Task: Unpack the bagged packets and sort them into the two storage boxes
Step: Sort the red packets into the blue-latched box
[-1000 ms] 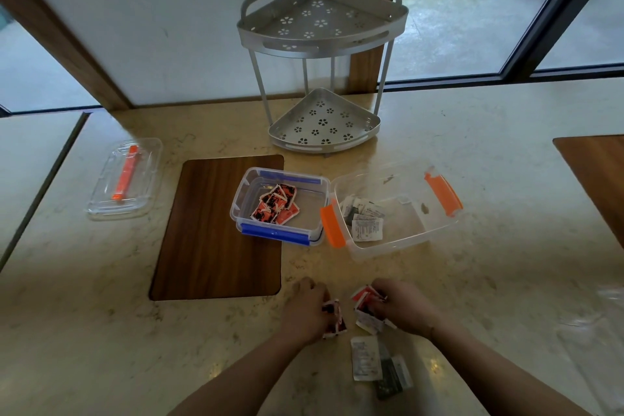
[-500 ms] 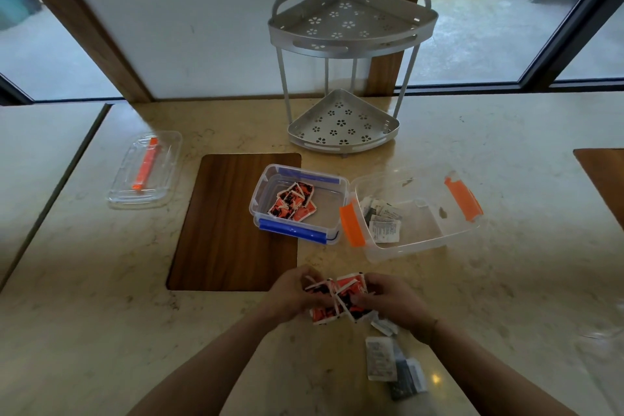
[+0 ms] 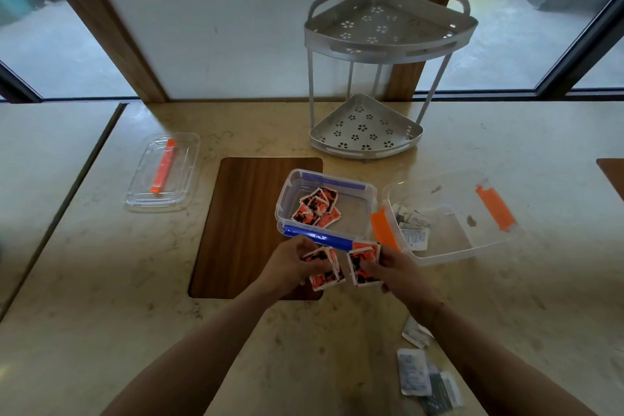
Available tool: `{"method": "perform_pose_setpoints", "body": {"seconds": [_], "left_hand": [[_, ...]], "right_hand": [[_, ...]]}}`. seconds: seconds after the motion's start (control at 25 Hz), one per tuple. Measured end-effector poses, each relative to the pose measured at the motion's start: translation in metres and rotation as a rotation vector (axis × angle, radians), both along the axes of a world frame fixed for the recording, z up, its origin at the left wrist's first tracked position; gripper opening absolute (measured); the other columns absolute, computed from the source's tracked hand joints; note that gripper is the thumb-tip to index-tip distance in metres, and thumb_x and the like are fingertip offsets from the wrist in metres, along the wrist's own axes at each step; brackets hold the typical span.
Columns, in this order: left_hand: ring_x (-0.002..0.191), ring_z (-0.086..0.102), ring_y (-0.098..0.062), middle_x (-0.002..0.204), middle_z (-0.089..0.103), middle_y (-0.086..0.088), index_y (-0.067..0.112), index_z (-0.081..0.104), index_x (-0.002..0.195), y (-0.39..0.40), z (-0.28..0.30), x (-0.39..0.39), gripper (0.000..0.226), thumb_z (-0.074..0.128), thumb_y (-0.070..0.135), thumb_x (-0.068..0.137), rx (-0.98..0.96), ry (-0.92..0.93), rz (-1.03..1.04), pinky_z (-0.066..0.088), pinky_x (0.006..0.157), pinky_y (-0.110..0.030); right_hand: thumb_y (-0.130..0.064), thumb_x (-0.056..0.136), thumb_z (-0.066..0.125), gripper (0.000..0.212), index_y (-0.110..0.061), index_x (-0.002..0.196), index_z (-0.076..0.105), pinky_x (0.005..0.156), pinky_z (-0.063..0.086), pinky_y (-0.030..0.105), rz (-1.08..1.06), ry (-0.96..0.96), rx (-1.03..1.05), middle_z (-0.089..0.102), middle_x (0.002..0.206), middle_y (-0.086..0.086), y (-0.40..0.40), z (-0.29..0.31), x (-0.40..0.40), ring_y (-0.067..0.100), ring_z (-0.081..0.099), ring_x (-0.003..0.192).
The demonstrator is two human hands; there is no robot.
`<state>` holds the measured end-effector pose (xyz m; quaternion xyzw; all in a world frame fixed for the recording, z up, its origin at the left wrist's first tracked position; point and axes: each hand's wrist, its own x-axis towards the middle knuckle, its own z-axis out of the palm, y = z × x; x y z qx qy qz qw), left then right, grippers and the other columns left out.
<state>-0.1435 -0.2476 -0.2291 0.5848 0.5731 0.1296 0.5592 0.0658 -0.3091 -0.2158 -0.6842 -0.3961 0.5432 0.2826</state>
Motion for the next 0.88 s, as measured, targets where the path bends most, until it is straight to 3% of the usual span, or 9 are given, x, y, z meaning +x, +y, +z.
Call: {"method": "perform_pose_setpoints", "body": {"seconds": [0.16, 0.28, 0.4, 0.52, 0.64, 0.76, 0.88], "left_hand": [[0.065, 0.068, -0.006, 0.088, 0.071, 0.003, 0.020, 0.060, 0.099, 0.019, 0.000, 0.004, 0.030, 0.079, 0.030, 0.078, 0.011, -0.043, 0.000, 0.051, 0.055, -0.018], [0.074, 0.071, -0.013, 0.093, 0.071, 0.003, 0.020, 0.059, 0.103, 0.040, 0.004, 0.014, 0.033, 0.079, 0.030, 0.078, 0.033, -0.057, -0.004, 0.053, 0.057, -0.020], [0.084, 0.068, -0.009, 0.093, 0.066, 0.008, 0.019, 0.059, 0.101, 0.070, 0.008, 0.028, 0.028, 0.077, 0.024, 0.080, 0.130, -0.032, -0.065, 0.056, 0.071, -0.024], [0.089, 0.066, -0.007, 0.092, 0.065, 0.010, 0.016, 0.062, 0.103, 0.103, 0.000, 0.040, 0.030, 0.078, 0.024, 0.079, 0.229, 0.080, -0.137, 0.053, 0.074, -0.017], [0.089, 0.066, -0.008, 0.094, 0.067, 0.008, 0.021, 0.061, 0.106, 0.130, -0.010, 0.046, 0.033, 0.077, 0.029, 0.078, 0.256, 0.223, -0.261, 0.055, 0.078, -0.023], [0.094, 0.063, -0.011, 0.100, 0.067, 0.004, 0.020, 0.061, 0.110, 0.147, -0.019, 0.054, 0.036, 0.076, 0.034, 0.080, 0.287, 0.396, -0.400, 0.050, 0.085, -0.026], [0.095, 0.059, -0.012, 0.101, 0.067, 0.001, 0.018, 0.064, 0.107, 0.157, -0.030, 0.060, 0.031, 0.072, 0.034, 0.082, 0.296, 0.569, -0.541, 0.042, 0.086, -0.025]], "right_hand": [[-0.023, 0.094, 0.058, 0.019, -0.018, 0.112, 0.065, 0.061, 0.047, 0.025, -0.060, -0.016, -0.002, 0.072, 0.097, 0.002, 0.006, -0.003, 0.000, 0.017, 0.068, 0.086], [-0.022, 0.094, 0.059, 0.022, -0.016, 0.115, 0.065, 0.064, 0.049, 0.027, -0.132, 0.023, -0.009, 0.072, 0.098, 0.004, 0.017, -0.004, 0.008, 0.020, 0.067, 0.087], [-0.021, 0.091, 0.062, 0.024, -0.015, 0.115, 0.066, 0.064, 0.048, 0.028, -0.234, 0.045, -0.019, 0.072, 0.096, 0.006, 0.033, -0.001, 0.021, 0.021, 0.066, 0.086], [-0.019, 0.090, 0.063, 0.020, -0.013, 0.109, 0.067, 0.061, 0.049, 0.024, -0.211, -0.010, -0.043, 0.072, 0.095, 0.007, 0.052, 0.000, 0.021, 0.018, 0.066, 0.081], [-0.020, 0.089, 0.064, 0.010, -0.017, 0.099, 0.062, 0.064, 0.051, 0.023, -0.073, -0.250, 0.026, 0.070, 0.091, 0.003, 0.084, 0.001, 0.007, 0.014, 0.066, 0.079], [-0.026, 0.092, 0.059, 0.017, -0.022, 0.107, 0.054, 0.064, 0.051, 0.025, 0.081, -0.579, 0.097, 0.063, 0.083, -0.006, 0.118, -0.004, -0.003, 0.012, 0.062, 0.073], [-0.030, 0.092, 0.054, 0.014, -0.021, 0.103, 0.055, 0.060, 0.050, 0.027, 0.314, -0.938, 0.096, 0.064, 0.088, -0.001, 0.140, -0.012, -0.013, 0.013, 0.058, 0.073]]}}
